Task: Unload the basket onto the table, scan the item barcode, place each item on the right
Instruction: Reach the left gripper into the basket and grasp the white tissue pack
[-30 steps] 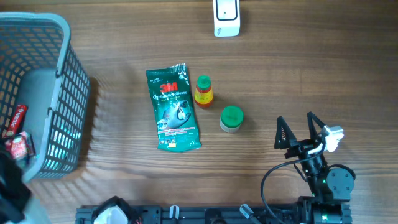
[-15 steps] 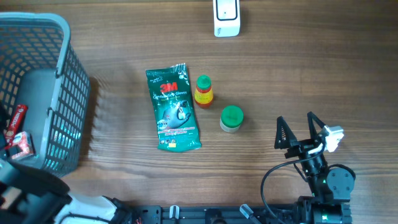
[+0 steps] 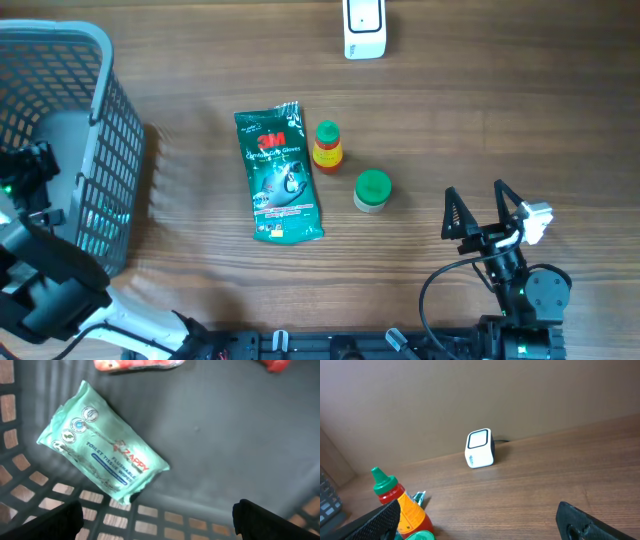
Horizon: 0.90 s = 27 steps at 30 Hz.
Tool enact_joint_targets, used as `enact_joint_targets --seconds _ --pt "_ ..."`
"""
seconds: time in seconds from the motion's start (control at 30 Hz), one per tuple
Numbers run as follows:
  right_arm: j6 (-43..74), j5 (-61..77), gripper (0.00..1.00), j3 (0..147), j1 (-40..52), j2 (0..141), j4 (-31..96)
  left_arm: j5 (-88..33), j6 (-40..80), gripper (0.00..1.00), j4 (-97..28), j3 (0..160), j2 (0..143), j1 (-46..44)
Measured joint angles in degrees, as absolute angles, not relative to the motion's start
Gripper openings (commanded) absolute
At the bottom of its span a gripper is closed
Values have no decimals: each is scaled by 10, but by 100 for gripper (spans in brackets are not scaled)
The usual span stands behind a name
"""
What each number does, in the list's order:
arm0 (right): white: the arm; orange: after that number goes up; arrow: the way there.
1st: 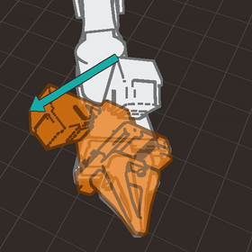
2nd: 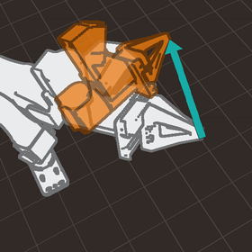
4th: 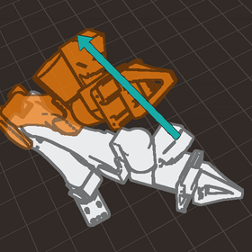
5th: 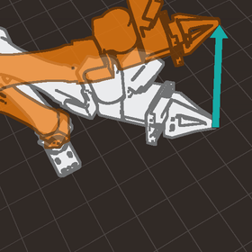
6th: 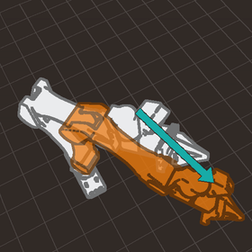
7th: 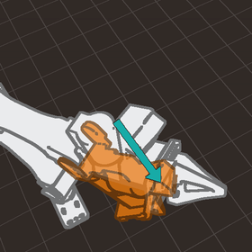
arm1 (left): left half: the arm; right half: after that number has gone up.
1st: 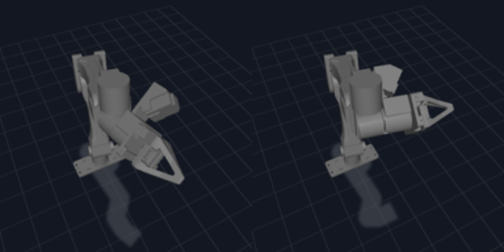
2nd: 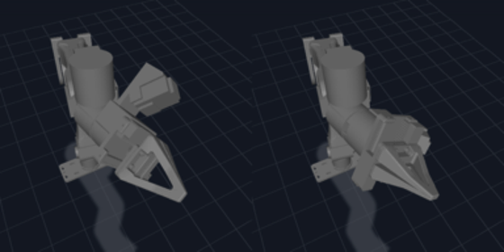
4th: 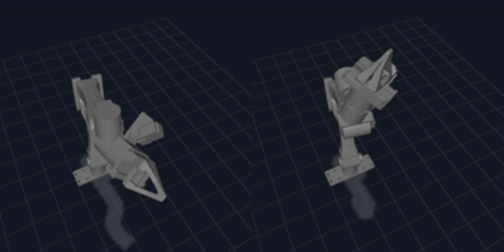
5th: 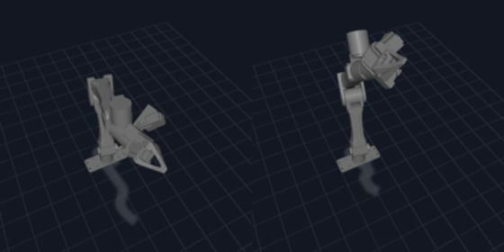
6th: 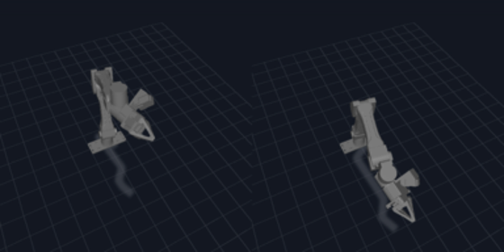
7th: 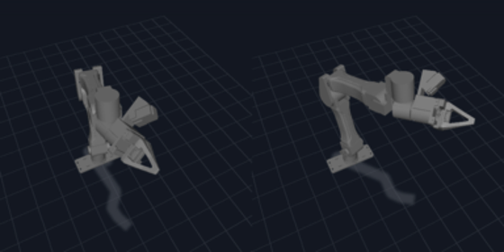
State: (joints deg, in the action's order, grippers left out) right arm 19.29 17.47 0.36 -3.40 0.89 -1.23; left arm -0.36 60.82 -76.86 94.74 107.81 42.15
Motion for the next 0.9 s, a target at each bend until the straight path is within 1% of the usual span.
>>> enact_joint_targets --seconds 0.2,0.27,0.3,0.33,0.37,0.4,0.43,0.47,0.5,0.53,0.57,0.77,0.9 --pt "193 175 100 4 -34 9 -12 28 636 98 -700 839 1079 410" --pt "193 175 100 4 -34 9 -12 32 640 94 -682 808 1080 410" --pt "193 175 100 4 -34 9 -12 32 642 87 -674 793 1081 410" --pt "193 175 100 4 -34 9 -12 33 644 83 -665 778 1081 410" --pt "193 175 100 4 -34 9 -12 34 644 78 -658 769 1081 410" --pt "193 175 100 4 -34 9 -12 34 646 69 -650 761 1081 410" --pt "193 175 100 4 -34 9 -12 35 649 56 -643 755 1081 410" --pt "193 175 100 4 -34 9 -12 36 648 38 -634 747 1081 410" --pt "193 175 100 4 -34 9 -12 38 651 25 -630 743 1081 410" --pt "193 175 100 4 -34 9 -12 41 652 13 -629 741 1081 410" --pt "193 175 100 4 -34 9 -12 43 653 4 -630 741 1079 410" --pt "193 175 100 4 -34 9 -12 48 654 4 -637 742 1063 412" --pt "193 175 100 4 -34 9 -12 22 639 4 -657 765 1063 422"
